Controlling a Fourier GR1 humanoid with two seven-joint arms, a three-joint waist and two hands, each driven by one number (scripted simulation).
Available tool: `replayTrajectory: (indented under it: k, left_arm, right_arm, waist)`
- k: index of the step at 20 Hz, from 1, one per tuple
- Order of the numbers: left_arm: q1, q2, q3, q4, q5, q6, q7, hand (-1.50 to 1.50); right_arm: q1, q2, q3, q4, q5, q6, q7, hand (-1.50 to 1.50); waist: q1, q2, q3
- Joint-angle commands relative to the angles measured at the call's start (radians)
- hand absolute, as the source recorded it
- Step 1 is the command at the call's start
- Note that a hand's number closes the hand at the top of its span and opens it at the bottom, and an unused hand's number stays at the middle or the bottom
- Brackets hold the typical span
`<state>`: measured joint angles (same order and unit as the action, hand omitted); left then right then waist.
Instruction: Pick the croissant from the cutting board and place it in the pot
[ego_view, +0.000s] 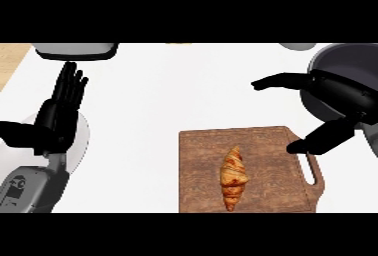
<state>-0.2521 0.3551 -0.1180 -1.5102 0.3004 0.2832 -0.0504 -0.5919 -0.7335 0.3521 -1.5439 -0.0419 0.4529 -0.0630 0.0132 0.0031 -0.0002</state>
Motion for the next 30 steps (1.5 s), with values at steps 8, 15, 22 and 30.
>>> replayTrajectory:
  k: [8, 15, 22, 30]
  left_arm:
    - [0.0, -0.037, 0.018, 0.044, -0.001, -0.031, -0.042, 0.0]
    - [-0.043, 0.027, 0.081, -0.005, 0.011, -0.051, 0.068, 0.0]
    - [-0.015, -0.032, 0.086, 0.053, -0.019, -0.086, -0.012, 0.0]
    - [0.01, -0.054, 0.094, -0.057, -0.076, -0.044, 0.075, 0.0]
  right_arm:
    - [-0.133, -0.053, 0.178, -0.1, 0.198, 0.265, 0.144, -1.5]
    - [-0.159, 0.184, 0.259, -0.124, 0.244, 0.334, 0.45, -1.5]
    - [-0.025, 0.225, 0.262, -0.114, 0.366, 0.375, 0.473, -1.5]
    - [0.007, 0.31, 0.264, -0.021, 0.536, 0.384, 0.357, -1.5]
  waist:
    - [-0.008, -0.001, -0.002]
    - [-0.006, -0.006, -0.001]
    - [-0.012, -0.003, 0.0]
    - [-0.006, -0.003, 0.0]
